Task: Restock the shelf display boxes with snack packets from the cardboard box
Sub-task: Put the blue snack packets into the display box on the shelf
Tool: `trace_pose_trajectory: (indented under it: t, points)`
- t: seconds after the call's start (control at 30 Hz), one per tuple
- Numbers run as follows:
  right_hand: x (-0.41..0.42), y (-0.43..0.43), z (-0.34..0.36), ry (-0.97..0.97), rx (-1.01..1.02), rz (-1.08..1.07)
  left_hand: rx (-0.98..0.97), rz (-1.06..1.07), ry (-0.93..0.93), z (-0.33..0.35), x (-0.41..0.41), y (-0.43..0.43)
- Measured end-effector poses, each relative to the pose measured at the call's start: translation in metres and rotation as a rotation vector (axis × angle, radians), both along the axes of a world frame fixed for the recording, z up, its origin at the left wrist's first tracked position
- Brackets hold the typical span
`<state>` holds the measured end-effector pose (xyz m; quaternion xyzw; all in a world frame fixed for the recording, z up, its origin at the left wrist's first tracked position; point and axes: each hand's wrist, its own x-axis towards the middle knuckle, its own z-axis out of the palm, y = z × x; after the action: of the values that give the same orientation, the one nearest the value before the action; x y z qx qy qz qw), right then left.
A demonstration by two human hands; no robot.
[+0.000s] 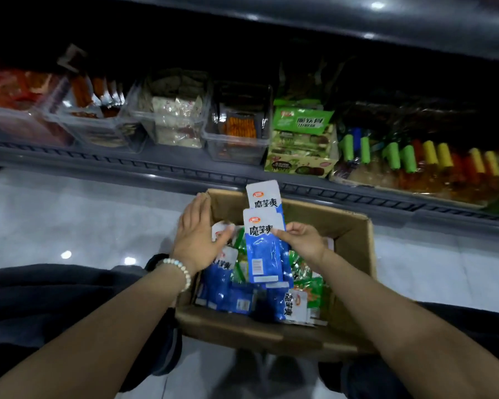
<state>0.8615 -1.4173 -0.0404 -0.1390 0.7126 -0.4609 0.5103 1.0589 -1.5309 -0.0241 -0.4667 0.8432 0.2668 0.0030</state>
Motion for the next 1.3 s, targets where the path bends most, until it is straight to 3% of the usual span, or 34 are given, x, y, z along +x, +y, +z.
trace_pose_trajectory:
  t: [0.03, 0.1, 0.17, 0.23, 0.5, 0.8, 0.9, 1.1, 1.3]
  points:
    - [-0.007, -0.003, 0.019, 0.010, -0.030, 0.010, 0.067, -0.002, 0.009, 0.011, -0.012, -0.001]
    - [-0.020, -0.009, 0.057, 0.035, -0.087, 0.015, 0.404, 0.025, 0.094, 0.049, -0.037, -0.001]
    - [-0.029, -0.015, 0.097, 0.073, -0.148, 0.017, 0.797, 0.043, 0.279, 0.088, -0.057, 0.003]
    - [-0.033, -0.016, 0.135, 0.094, -0.212, 0.016, 1.036, -0.005, 0.455, 0.124, -0.070, 0.007]
    - [-0.012, 0.004, 0.230, 0.195, -0.476, -0.125, 0.817, -0.073, 0.748, 0.214, -0.079, 0.020]
    - [-0.005, 0.006, 0.242, -0.092, -0.534, -0.306, 0.802, 0.036, 0.893, 0.222, -0.080, 0.027]
    - [-0.006, 0.007, 0.241, -0.184, -0.508, -0.298, 0.717, 0.048, 0.971, 0.224, -0.079, 0.025]
    - [-0.005, 0.009, 0.238, -0.198, -0.458, -0.260, 0.592, 0.028, 0.985, 0.224, -0.078, 0.026]
    - [-0.022, 0.013, 0.251, -0.126, -0.492, -0.453, 0.777, 0.018, 0.877, 0.231, -0.081, 0.031]
